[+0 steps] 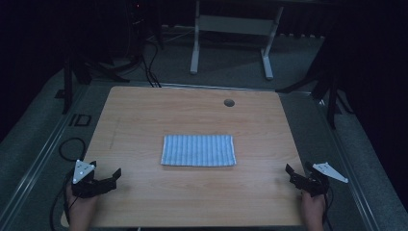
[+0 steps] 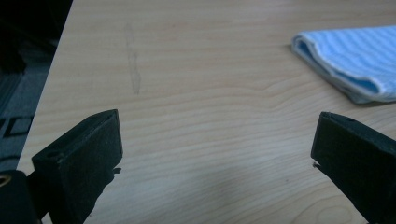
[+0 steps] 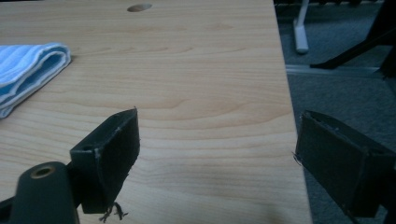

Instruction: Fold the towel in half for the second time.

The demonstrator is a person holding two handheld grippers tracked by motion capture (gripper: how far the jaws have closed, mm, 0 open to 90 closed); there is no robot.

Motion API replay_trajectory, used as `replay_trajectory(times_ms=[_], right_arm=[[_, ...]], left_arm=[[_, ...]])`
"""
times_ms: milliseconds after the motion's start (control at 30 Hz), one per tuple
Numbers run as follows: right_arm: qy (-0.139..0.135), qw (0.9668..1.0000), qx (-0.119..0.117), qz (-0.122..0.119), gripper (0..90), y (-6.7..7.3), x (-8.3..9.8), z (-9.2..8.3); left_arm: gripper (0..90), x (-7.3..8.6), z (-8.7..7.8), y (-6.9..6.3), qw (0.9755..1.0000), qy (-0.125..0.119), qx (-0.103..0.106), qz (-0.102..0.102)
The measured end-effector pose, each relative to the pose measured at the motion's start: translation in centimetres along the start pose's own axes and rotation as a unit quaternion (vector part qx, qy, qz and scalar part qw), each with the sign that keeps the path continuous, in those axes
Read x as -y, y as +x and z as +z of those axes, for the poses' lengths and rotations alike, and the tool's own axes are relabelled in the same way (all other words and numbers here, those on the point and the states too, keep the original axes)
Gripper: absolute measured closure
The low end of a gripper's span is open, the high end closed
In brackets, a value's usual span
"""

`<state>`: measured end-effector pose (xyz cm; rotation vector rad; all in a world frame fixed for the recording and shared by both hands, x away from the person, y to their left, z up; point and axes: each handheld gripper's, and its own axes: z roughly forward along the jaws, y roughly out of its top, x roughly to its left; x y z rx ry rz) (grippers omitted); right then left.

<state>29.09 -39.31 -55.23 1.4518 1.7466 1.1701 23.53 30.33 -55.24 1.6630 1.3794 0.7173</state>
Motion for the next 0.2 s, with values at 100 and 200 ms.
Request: replay_trajectory(times_ms=[100, 200], right_arm=[[0.004, 0.9999, 0.003, -0.010, 13.5, 0.27, 0.03, 0.11], [0.011, 0.9998, 0.006, -0.018, 13.5, 0.43, 0.05, 0.26]], left_arm=[[2.0, 0.11, 0.14, 0.16, 0.9999, 0.004, 0.006, -0.008], [2.0, 0.17, 0.22, 0.18, 0.9999, 0.006, 0.008, -0.009]])
